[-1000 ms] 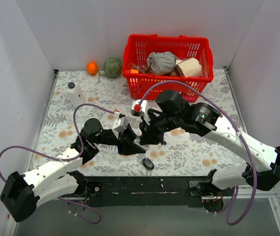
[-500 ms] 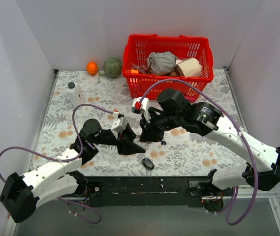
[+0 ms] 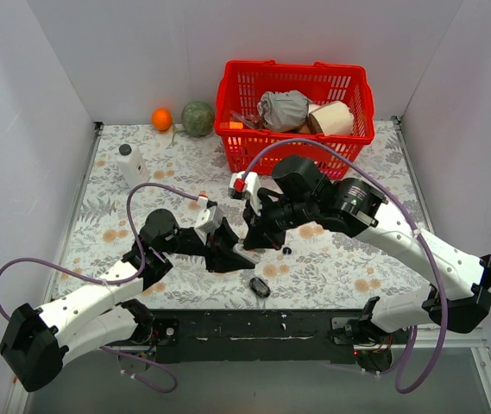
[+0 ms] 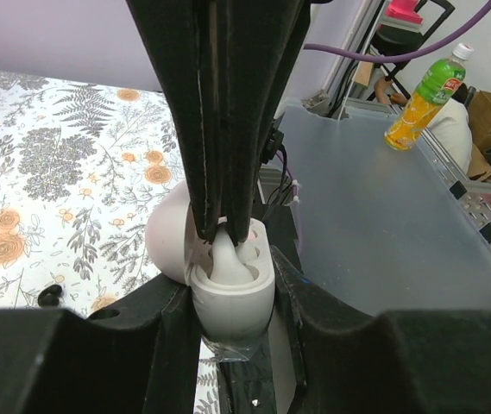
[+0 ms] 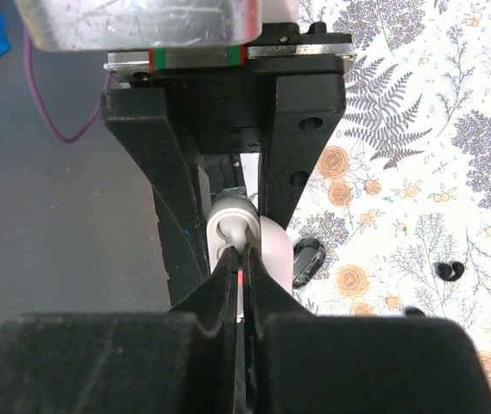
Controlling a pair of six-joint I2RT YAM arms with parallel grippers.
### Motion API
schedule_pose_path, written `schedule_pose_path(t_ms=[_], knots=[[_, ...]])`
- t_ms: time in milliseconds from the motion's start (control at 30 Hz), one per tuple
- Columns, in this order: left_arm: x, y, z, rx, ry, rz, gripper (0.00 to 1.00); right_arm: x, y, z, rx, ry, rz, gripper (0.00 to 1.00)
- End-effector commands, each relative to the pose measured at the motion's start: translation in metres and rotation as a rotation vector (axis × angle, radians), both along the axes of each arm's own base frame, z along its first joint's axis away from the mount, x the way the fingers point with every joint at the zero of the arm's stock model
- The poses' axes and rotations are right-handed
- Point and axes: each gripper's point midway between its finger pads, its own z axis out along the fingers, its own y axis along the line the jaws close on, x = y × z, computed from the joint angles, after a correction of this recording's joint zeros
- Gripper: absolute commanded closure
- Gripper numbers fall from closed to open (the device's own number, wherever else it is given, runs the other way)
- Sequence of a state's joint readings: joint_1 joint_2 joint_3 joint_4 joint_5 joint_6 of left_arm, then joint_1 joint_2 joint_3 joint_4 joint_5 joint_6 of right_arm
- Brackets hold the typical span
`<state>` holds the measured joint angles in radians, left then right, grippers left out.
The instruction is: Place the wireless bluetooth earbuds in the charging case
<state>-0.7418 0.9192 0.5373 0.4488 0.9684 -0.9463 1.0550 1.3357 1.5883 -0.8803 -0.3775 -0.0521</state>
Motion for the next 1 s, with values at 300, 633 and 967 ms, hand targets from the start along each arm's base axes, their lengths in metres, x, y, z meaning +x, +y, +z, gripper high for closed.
schedule_pose_path(t_ms=[300, 633, 967], knots=[[-0.001, -0.003, -0.006, 0.025, -0.027, -0.037, 1.00, 0.002, 0.002, 0.018, 0.006, -0.056, 0.027, 0.99], [0.002, -0.004, -0.004, 0.020, -0.035, -0.023, 1.00, -0.006, 0.004, 0.003, -0.034, -0.043, 0.059, 0.99], [0.005, -0.002, 0.009, -0.050, -0.058, 0.023, 1.00, -0.007, 0.010, 0.000, -0.016, -0.037, 0.052, 0.99]])
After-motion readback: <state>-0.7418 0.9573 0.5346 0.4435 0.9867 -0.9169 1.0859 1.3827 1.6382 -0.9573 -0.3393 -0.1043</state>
